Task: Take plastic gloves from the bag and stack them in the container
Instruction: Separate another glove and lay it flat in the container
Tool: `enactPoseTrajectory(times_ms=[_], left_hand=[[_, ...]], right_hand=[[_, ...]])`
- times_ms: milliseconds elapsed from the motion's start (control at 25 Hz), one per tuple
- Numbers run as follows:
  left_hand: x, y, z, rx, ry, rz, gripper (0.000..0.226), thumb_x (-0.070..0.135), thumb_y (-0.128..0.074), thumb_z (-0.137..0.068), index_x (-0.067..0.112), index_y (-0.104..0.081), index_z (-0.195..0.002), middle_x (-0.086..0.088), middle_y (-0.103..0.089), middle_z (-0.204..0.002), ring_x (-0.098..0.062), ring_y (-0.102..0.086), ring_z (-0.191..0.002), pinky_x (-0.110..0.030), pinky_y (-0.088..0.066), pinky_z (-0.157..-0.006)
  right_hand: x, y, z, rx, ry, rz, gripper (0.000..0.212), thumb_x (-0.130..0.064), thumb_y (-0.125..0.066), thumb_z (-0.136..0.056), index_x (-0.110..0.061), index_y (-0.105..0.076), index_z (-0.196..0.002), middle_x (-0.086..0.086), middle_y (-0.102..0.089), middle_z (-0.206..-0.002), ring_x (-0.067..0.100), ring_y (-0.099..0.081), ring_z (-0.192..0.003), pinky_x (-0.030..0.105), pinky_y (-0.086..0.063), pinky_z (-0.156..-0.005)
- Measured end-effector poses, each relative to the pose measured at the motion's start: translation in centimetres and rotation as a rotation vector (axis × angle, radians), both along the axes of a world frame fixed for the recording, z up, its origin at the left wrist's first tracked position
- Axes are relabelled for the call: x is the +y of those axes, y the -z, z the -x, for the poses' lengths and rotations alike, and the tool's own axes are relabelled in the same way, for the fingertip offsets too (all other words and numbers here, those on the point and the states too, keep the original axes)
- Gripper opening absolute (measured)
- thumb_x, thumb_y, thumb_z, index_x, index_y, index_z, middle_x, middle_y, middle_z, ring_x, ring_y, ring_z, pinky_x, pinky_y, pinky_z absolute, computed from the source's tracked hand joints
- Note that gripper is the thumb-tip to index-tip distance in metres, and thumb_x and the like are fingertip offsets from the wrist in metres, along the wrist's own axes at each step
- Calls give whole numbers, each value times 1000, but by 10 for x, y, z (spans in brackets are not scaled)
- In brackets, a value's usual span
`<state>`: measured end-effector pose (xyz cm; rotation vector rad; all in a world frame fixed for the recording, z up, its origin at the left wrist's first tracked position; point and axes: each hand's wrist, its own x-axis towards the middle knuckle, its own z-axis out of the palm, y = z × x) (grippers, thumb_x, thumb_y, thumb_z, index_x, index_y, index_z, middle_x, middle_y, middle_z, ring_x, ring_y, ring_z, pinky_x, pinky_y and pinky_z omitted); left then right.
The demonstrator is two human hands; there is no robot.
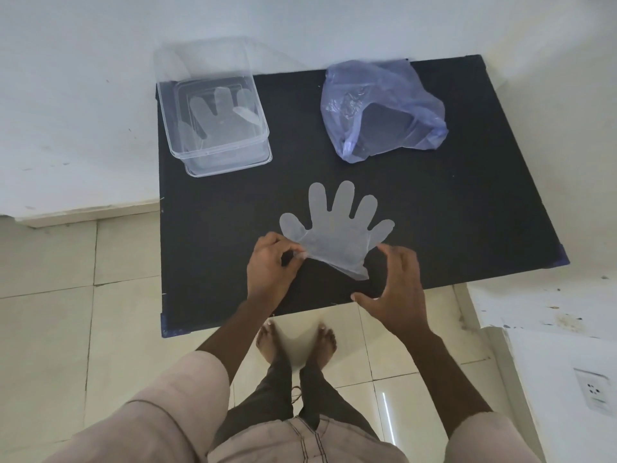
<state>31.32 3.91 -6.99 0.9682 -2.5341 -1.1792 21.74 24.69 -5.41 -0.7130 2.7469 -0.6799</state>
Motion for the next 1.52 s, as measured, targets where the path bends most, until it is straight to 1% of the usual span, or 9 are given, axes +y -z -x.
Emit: enactPoseTrajectory(times_ms=[240,400,520,640,760,960,1120,1360,1520], left_hand=[[-2,-6,-3,-28,35,-25,9,22,-76,-82,17,-77,-90,5,-64,-98,-18,-60,-93,-38,-56,-82],[-14,-24,-4,63,118,37,13,20,-75,-82,23,-78,-94,3,-64,-114,-17,-55,-105,-33,-55,-79],[-19,-51,5,168,109,-119,13,18,-76,-81,19,-79,-94,4,-68,-114,-7,-62,-103,-24,-53,-87],[-23,-74,16,246,76,-339,11,17,-75,-83,13,-80,-92,0,-76,-101,-8,-70,-95,-38,-58,-88],[-27,-96,24,232,23,-592,16,11,-70,-88,0,-74,-98,-21,-72,-95,-24,-67,-86,-50,-58,-78],[-29,-121,33,221,67,-733,25,11,-67,-90,-5,-64,-109,-26,-71,-106,-28,-70,-93,-36,-58,-78],[-28,-134,43,199,51,-720,23,12,-67,-90,2,-69,-110,-21,-75,-99,-22,-72,-84,-35,-58,-81],[-31,-144,51,210,-79,-676,20,13,-63,-93,0,-72,-106,-15,-76,-88,-14,-73,-71,-26,-59,-72],[-49,-138,49,219,-111,-692,21,15,-65,-92,1,-72,-105,-17,-76,-89,-16,-73,-73,-28,-59,-74]], right_hand=[[-9,8,9,96,-84,168,22,-22,-72,-84,-10,-73,-103,10,-67,-110,22,-64,-99,30,-57,-82],[-15,-13,15,74,-76,320,20,-14,-72,-84,-6,-75,-102,11,-74,-103,16,-69,-93,13,-46,-88],[-21,-37,21,0,-28,435,20,-15,-71,-85,-6,-75,-103,10,-75,-105,12,-69,-92,25,-57,-84],[-30,-61,29,-265,92,489,19,-12,-66,-89,-4,-73,-105,13,-74,-103,22,-70,-93,24,-59,-79],[-35,-81,39,-418,168,686,11,-11,-65,-89,-10,-76,-89,12,-74,-85,20,-69,-76,24,-58,-57],[-41,-100,59,-654,165,741,15,-9,-59,-90,-9,-70,-81,18,-73,-92,29,-71,-82,28,-54,-54],[-46,-104,72,-669,114,718,19,-8,-51,-93,-13,-63,-79,21,-70,-97,36,-72,-89,33,-54,-58],[-56,-115,78,-703,9,787,16,-9,-60,-92,-13,-68,-104,13,-75,-93,27,-74,-85,28,-54,-54],[-80,-114,79,-648,45,790,15,-20,-61,-93,-14,-74,-96,11,-76,-88,21,-71,-77,24,-53,-52]])
